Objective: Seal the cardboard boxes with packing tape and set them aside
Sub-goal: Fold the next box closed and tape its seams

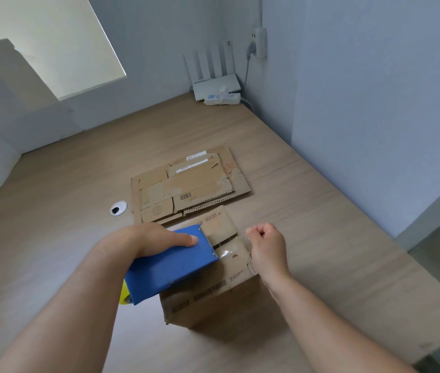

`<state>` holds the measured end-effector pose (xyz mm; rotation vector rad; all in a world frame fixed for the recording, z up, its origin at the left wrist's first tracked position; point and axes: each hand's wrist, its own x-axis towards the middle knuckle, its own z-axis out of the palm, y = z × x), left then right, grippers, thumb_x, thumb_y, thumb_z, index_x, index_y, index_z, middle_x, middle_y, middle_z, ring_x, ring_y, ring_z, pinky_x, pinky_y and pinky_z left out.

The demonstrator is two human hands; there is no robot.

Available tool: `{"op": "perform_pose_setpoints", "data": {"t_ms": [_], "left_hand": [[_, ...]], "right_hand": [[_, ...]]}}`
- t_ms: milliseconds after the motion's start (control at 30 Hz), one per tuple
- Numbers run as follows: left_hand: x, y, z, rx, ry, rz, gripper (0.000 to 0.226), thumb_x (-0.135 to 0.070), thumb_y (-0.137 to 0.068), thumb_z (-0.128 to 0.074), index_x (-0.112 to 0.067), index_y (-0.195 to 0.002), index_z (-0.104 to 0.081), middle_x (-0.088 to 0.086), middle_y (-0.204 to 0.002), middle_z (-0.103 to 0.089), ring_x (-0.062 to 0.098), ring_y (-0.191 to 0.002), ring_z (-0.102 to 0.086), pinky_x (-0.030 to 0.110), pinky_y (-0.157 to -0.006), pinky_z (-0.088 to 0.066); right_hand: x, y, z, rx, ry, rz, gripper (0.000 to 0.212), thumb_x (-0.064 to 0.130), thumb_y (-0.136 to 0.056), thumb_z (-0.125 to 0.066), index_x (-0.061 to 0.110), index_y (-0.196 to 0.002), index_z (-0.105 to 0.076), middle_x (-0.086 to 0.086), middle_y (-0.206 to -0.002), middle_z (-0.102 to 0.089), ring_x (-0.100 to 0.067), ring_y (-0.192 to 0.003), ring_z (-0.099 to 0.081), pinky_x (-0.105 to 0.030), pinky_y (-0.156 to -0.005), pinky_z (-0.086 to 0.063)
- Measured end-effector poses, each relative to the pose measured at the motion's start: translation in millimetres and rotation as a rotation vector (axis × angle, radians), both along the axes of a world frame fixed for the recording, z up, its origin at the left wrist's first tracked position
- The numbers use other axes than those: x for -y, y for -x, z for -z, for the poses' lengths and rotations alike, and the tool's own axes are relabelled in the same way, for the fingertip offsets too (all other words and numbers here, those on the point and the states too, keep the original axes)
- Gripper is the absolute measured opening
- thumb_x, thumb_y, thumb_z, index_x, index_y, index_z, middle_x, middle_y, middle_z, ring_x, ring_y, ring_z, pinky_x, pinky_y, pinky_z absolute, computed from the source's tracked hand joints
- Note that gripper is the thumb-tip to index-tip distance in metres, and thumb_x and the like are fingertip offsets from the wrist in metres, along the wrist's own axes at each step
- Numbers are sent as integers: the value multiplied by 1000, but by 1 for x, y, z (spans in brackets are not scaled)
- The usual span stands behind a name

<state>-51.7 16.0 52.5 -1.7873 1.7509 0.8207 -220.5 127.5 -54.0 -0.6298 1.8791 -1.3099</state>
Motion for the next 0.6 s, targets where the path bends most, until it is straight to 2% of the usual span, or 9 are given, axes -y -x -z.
{"op": "perform_pose_setpoints", "data": {"t_ms": [267,467,600], "left_hand": [[-2,-9,-1,-27,-1,-75,65,-77,-65,-64,-23,-99,-57,4,-101,-62,21,-89,-62,34,-84,-47],[-3,-1,-3,-70,7,-98,59,-73,-67,-66,-22,-96,-56,3,-98,-61,20,-86,-60,33,-80,-46],[-2,-2,-3,-77,16,-104,61,-73,-66,-66,-22,-98,-58,3,-100,-62,21,-88,-62,34,-86,-49]], "right_hand": [[6,0,-5,34,59,-28,17,18,-93,-55,12,-78,-58,0,-67,-54,-9,-57,-45,-22,-51,-39],[8,-25,-26,-87,220,34,17,17,-95,-53,14,-78,-52,5,-67,-52,-8,-58,-46,-23,-54,-41],[13,-24,-20,-114,121,56,16,16,-96,-47,12,-82,-51,0,-73,-55,-18,-66,-54,-36,-60,-52]]}}
